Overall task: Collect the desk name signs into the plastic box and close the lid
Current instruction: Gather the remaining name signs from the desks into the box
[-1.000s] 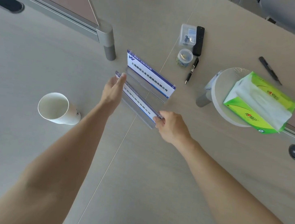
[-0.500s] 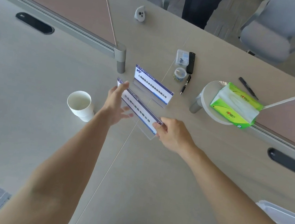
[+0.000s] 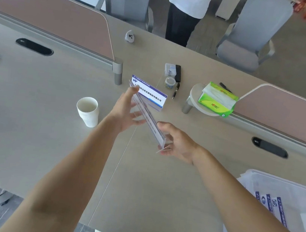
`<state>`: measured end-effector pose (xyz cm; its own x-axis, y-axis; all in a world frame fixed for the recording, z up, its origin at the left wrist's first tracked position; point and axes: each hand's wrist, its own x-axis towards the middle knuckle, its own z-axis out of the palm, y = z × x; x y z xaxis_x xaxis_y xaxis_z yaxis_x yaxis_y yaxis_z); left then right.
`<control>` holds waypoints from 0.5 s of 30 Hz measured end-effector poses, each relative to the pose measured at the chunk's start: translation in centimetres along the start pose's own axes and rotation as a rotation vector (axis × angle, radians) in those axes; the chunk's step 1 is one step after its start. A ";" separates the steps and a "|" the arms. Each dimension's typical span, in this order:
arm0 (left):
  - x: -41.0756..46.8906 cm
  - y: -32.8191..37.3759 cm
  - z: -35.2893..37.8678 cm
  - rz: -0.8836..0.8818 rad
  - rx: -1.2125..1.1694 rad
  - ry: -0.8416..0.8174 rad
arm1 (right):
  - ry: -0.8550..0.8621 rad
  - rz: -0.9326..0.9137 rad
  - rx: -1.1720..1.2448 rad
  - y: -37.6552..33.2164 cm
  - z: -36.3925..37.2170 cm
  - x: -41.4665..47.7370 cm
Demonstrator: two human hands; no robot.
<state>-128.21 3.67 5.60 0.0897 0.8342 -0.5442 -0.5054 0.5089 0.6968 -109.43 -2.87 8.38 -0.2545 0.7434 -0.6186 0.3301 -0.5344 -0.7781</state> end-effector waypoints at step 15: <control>-4.8 -5.9 11.8 -0.092 0.186 -0.245 | 0.244 0.013 0.039 5.0 -5.0 -12.0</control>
<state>-115.58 -0.79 9.62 0.3427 0.7979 -0.4958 -0.3222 0.5956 0.7358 -100.14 -12.49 12.47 -0.0220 0.8088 -0.5877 0.2955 -0.5563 -0.7767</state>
